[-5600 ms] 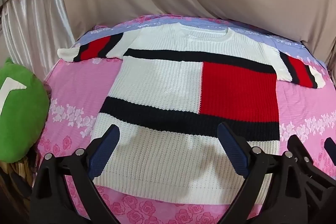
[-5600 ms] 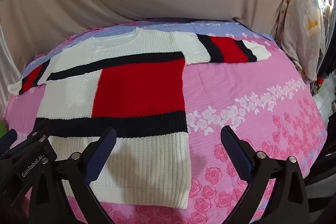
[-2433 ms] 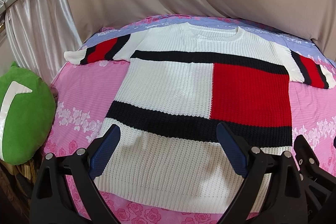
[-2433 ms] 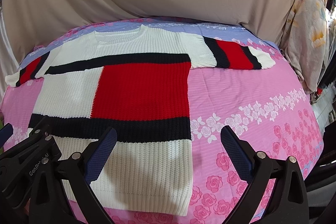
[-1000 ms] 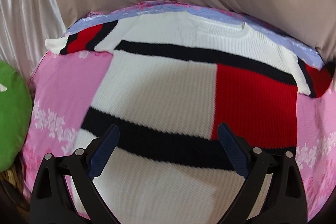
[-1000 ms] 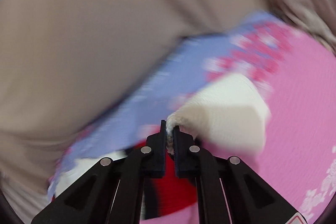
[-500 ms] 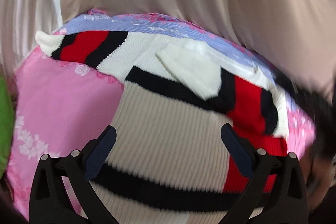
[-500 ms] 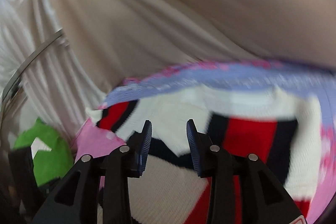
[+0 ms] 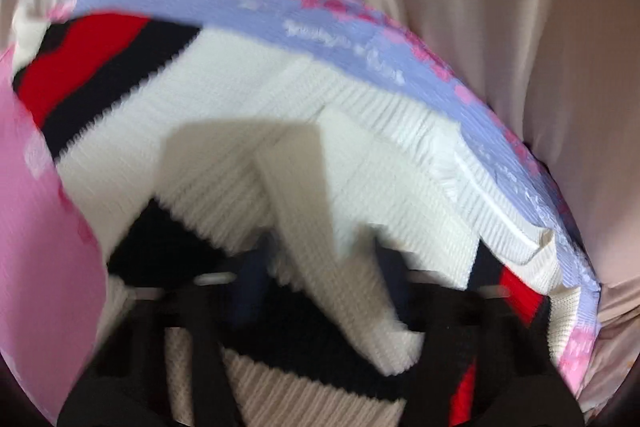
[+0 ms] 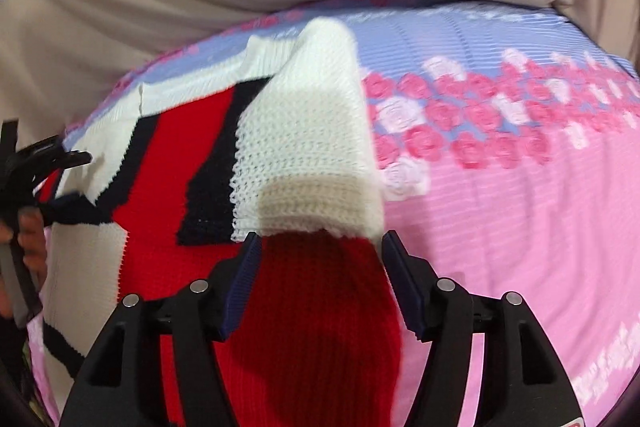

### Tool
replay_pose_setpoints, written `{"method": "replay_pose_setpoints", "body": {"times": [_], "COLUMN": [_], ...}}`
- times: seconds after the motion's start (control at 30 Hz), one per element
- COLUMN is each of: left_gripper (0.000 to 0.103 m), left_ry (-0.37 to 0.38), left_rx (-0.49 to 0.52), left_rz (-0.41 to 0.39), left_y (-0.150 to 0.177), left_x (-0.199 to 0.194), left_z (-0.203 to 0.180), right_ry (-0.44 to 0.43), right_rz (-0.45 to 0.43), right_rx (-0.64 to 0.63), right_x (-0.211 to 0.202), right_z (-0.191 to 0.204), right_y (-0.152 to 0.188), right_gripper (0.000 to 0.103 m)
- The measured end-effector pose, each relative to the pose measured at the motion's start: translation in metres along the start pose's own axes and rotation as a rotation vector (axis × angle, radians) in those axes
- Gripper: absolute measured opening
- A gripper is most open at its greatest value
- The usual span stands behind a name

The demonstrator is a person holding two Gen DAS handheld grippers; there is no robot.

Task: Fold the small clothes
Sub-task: 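Fold the held sleeve across the sweater body with the right gripper, then release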

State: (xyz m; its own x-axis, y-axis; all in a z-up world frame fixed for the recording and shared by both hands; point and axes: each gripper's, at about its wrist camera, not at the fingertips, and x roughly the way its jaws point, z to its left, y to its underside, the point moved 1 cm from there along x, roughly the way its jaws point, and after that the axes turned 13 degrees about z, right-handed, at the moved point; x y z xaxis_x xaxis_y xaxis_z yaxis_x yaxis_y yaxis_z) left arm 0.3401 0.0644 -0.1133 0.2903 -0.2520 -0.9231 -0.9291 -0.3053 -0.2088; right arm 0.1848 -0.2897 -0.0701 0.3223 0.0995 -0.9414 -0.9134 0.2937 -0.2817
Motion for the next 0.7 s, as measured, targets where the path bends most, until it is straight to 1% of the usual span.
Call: {"method": "replay_pose_setpoints", "body": {"times": [0.03, 0.07, 0.1, 0.13, 0.17, 0.2, 0.23, 0.27, 0.3, 0.33, 0.37, 0.4, 0.43, 0.47, 0.5, 0.53, 0.6, 0.67, 0.7], "left_gripper": [0.007, 0.007, 0.006, 0.006, 0.006, 0.006, 0.006, 0.006, 0.005, 0.005, 0.005, 0.006, 0.006, 0.006, 0.006, 0.006, 0.006, 0.006, 0.006], "left_ry": [0.023, 0.062, 0.086, 0.104, 0.117, 0.114, 0.089, 0.056, 0.049, 0.046, 0.043, 0.031, 0.014, 0.008, 0.01, 0.006, 0.0, -0.006, -0.007], "left_rx": [-0.003, -0.027, -0.032, -0.03, -0.038, -0.04, -0.026, -0.015, -0.034, -0.055, -0.068, -0.048, -0.033, -0.03, -0.036, -0.032, -0.022, -0.009, -0.006], "left_rz": [0.006, -0.032, -0.066, -0.093, -0.114, -0.126, -0.117, -0.085, -0.018, 0.009, 0.005, -0.02, -0.029, -0.029, -0.032, -0.031, -0.027, -0.025, -0.027], "left_y": [-0.002, -0.002, -0.001, 0.0, 0.004, 0.009, 0.011, 0.014, 0.02, 0.024, 0.03, 0.036, 0.039, 0.042, 0.043, 0.042, 0.04, 0.04, 0.036], "left_x": [-0.005, -0.02, -0.034, -0.05, -0.061, -0.065, -0.059, -0.048, -0.03, -0.023, -0.022, -0.024, -0.025, -0.025, -0.026, -0.029, -0.032, -0.032, -0.032], "left_z": [-0.002, -0.003, -0.005, -0.007, -0.009, -0.009, -0.012, -0.015, -0.015, -0.014, -0.014, -0.018, -0.021, -0.022, -0.023, -0.024, -0.029, -0.032, -0.032], "right_ry": [0.005, -0.005, -0.028, -0.054, -0.071, -0.081, -0.078, -0.073, -0.048, -0.025, -0.055, -0.083, -0.077, -0.05, -0.035, -0.023, -0.03, -0.031, -0.045], "right_rz": [-0.006, -0.022, -0.04, -0.063, -0.107, -0.163, -0.184, -0.181, -0.11, -0.029, 0.01, -0.011, -0.028, -0.048, -0.031, 0.005, -0.01, -0.082, -0.134], "right_rx": [-0.009, -0.013, -0.004, 0.012, 0.033, 0.049, 0.063, 0.076, 0.087, 0.11, 0.147, 0.167, 0.165, 0.139, 0.12, 0.103, 0.109, 0.144, 0.165], "right_x": [0.004, 0.004, -0.004, -0.015, -0.03, -0.049, -0.056, -0.054, -0.033, -0.009, 0.004, 0.0, -0.007, -0.012, -0.008, -0.001, -0.012, -0.04, -0.056], "right_z": [0.0, 0.002, 0.001, 0.0, -0.004, -0.011, -0.018, -0.027, -0.039, -0.051, -0.064, -0.069, -0.069, -0.065, -0.062, -0.059, -0.056, -0.052, -0.051], "right_y": [-0.001, -0.009, -0.013, -0.019, -0.023, -0.027, -0.03, -0.031, -0.032, -0.031, -0.027, -0.026, -0.027, -0.029, -0.031, -0.032, -0.033, -0.028, -0.028], "right_gripper": [0.055, 0.043, 0.016, 0.016, 0.016, 0.016, 0.015, 0.015, 0.015, 0.014, 0.014, 0.014, 0.014, 0.015, 0.015, 0.016, 0.016, 0.017, 0.02]}}
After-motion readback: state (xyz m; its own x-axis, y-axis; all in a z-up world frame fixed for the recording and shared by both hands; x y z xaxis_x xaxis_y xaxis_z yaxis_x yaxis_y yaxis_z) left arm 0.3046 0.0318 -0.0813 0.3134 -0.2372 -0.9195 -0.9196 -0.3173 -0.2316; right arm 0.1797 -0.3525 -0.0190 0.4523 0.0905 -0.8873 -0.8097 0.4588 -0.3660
